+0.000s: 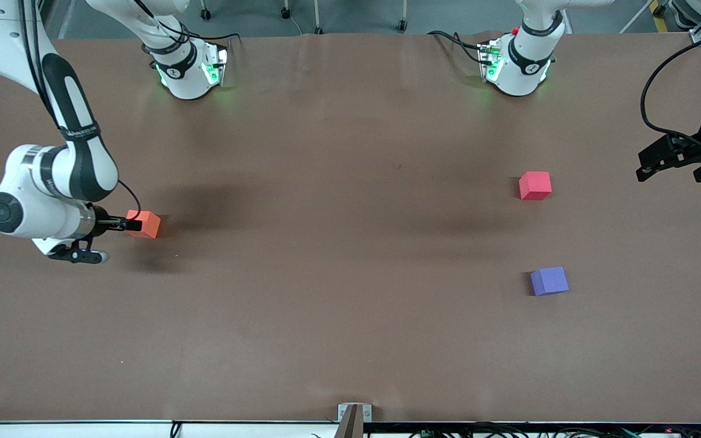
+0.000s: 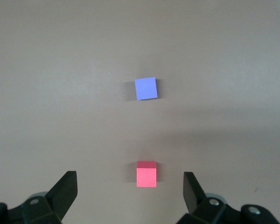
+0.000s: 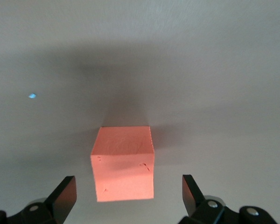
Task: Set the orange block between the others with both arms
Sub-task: 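Reach the right gripper down to the orange cube and grasp it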
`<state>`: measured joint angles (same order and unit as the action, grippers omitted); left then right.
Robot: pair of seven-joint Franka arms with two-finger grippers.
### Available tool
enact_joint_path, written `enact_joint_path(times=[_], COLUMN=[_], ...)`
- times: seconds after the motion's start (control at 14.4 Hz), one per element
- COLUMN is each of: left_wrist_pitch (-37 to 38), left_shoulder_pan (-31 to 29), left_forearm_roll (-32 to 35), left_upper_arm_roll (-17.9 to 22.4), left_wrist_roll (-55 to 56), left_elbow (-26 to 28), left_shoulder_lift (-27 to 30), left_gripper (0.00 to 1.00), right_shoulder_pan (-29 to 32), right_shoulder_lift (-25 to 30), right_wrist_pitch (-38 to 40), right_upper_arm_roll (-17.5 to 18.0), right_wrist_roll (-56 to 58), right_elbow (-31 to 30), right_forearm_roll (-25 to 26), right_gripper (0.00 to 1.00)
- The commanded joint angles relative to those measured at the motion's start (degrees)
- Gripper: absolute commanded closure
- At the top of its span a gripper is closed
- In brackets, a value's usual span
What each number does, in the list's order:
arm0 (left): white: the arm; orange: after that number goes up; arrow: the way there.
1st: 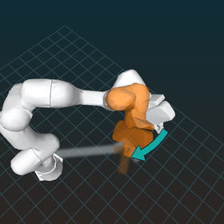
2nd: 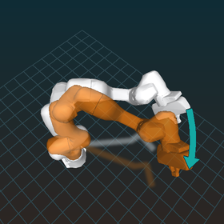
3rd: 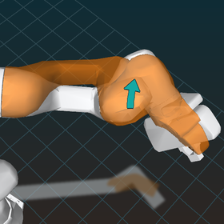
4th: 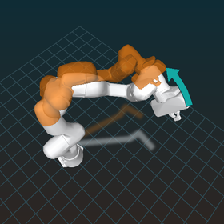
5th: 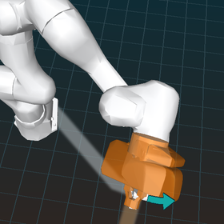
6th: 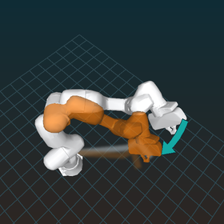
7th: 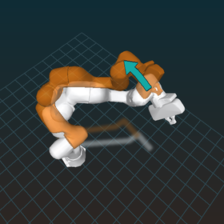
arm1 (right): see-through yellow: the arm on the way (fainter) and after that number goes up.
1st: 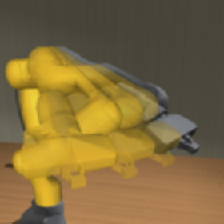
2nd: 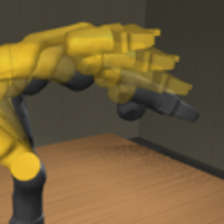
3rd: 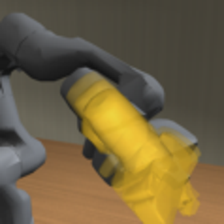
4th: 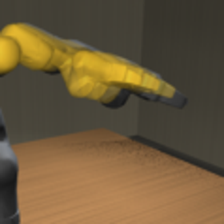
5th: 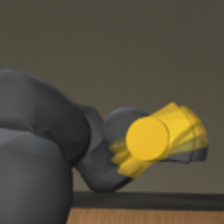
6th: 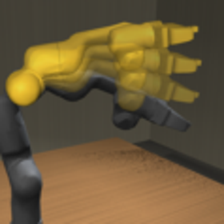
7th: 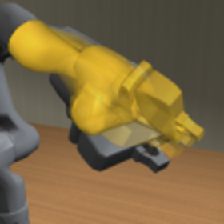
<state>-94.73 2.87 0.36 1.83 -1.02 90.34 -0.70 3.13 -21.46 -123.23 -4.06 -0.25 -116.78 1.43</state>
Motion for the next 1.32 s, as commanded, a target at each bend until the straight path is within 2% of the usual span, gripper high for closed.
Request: enact_joint_path(times=[0.0,0.83,0.9,0.97,1.11,1.25], left_wrist_pitch=[-0.5,-0.6,-0.6,-0.7,-0.7,-0.7], left_shoulder_pan=[-0.5,-0.5,-0.5,-0.5,-0.5,-0.5], left_forearm_roll=[-0.5,-0.5,-0.5,-0.5,-0.5,-0.5], left_upper_arm_roll=[-0.3,-0.3,-0.3,-0.3,-0.3,-0.3], left_wrist_roll=[-0.9,-0.9,-0.9,-0.9,-0.9,-0.9], left_elbow=[1.3,1.3,1.3,1.3,1.3,1.3], left_shoulder_lift=[1.5,1.5,1.5,1.5,1.5,1.5], left_gripper=[0.00,0.00,0.00,0.00,0.00,0.00], right_shoulder_pan=[0.7,0.9,0.9,0.8,0.7,0.8], right_shoulder_lift=[2.0,-3.8,-3.9,-4.0,-3.9,-3.8], right_wrist_pitch=[-2.6,-8.5,-8.4,-8.0,-7.6,-7.4], right_upper_arm_roll=[0.8,0.8,0.8,0.8,0.8,0.8], right_wrist_roll=[0.9,3.1,3.1,3.0,2.9,2.9], right_elbow=[-4.2,-4.2,-4.2,-4.2,-4.1,-3.7], right_forearm_roll=[0.7,0.6,0.6,0.6,0.5,0.5], right_gripper=[0.00,0.01,0.05,0.14,0.38,0.49])
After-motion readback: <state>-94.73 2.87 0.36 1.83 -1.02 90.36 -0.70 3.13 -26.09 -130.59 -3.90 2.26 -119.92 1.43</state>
